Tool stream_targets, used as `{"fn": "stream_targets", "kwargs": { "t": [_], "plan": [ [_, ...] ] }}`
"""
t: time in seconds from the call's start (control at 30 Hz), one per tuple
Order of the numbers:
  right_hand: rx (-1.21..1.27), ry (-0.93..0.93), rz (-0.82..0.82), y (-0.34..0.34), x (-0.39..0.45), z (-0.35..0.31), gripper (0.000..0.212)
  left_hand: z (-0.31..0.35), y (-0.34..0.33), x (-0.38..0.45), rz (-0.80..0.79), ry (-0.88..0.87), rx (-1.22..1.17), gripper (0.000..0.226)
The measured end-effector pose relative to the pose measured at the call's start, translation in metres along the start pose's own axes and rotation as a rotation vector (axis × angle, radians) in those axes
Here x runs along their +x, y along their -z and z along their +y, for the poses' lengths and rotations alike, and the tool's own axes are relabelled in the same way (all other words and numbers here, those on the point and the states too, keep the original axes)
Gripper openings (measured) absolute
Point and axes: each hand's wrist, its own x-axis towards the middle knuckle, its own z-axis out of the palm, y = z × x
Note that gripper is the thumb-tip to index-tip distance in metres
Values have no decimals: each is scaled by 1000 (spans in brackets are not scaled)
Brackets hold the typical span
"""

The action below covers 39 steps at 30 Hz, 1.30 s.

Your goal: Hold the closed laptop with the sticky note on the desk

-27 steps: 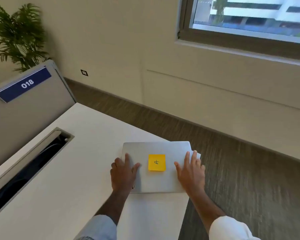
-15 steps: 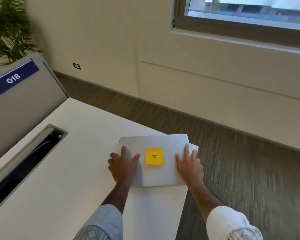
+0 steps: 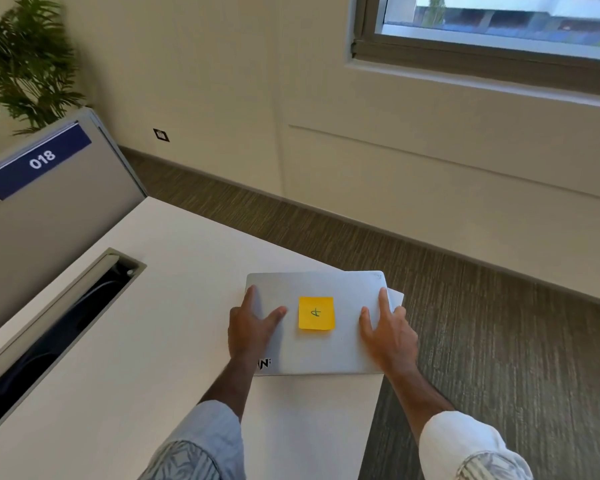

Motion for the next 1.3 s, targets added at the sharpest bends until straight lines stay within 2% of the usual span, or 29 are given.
{"fn": "stream_targets", "kwargs": {
  "t": [0.27,0.6,1.3],
  "plan": [
    [4,28,22,17,-1,5,69,4,1,-16,-40,7,-27,95],
    [54,46,28,31,-11,0,69,8,15,-29,-13,-19,-22,96],
    [75,154,10,25,-57,-58,68,-35,87,-65,75,38,-36,97]
  ]
}}
